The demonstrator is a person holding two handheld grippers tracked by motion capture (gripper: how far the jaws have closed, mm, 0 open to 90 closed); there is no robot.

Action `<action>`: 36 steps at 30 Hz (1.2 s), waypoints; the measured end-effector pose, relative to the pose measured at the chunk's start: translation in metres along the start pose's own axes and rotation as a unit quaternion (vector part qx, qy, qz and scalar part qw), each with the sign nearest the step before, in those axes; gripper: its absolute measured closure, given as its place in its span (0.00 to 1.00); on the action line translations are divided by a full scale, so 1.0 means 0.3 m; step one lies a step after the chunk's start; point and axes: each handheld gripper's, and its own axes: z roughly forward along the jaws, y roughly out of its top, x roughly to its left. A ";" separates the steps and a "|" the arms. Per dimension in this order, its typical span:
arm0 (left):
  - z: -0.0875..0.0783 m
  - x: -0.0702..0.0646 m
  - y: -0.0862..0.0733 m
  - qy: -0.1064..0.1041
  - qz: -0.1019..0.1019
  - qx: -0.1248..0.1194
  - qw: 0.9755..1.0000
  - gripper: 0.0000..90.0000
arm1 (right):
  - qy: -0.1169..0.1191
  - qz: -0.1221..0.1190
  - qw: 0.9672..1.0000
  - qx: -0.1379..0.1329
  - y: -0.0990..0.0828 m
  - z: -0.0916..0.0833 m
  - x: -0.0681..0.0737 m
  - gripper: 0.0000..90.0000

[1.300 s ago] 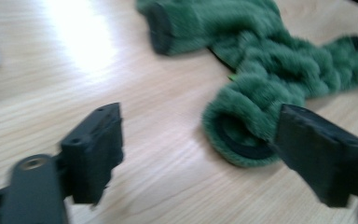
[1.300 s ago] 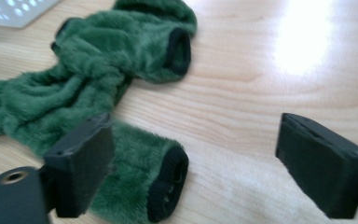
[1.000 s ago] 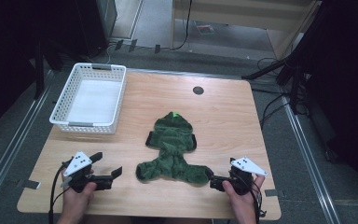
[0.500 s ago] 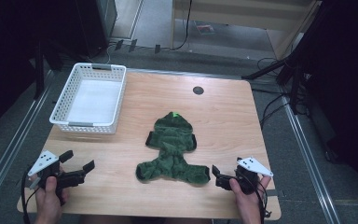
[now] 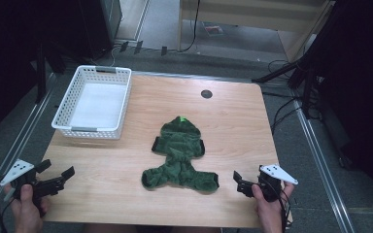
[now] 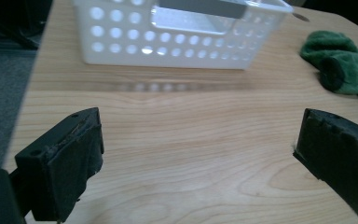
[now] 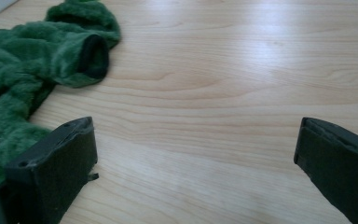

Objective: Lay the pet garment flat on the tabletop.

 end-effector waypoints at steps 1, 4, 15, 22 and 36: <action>-0.004 0.012 0.000 0.004 -0.005 -0.002 1.000 0.01 | -0.003 0.006 1.000 0.001 -0.002 -0.003 -0.009 0.00; -0.016 0.043 0.000 0.015 -0.013 -0.003 1.000 0.01 | -0.006 0.012 1.000 -0.003 -0.008 -0.011 -0.038 0.00; -0.076 0.167 -0.005 0.059 -0.039 -0.015 0.997 0.01 | -0.032 0.054 0.998 -0.021 -0.047 -0.049 -0.176 0.00; -0.083 0.196 -0.013 0.058 -0.053 -0.011 0.997 0.01 | -0.045 0.070 0.996 -0.019 -0.068 -0.055 -0.211 0.00; -0.034 0.159 -0.021 0.051 -0.023 0.021 0.998 0.01 | -0.042 0.100 0.993 -0.037 -0.095 -0.055 -0.227 0.00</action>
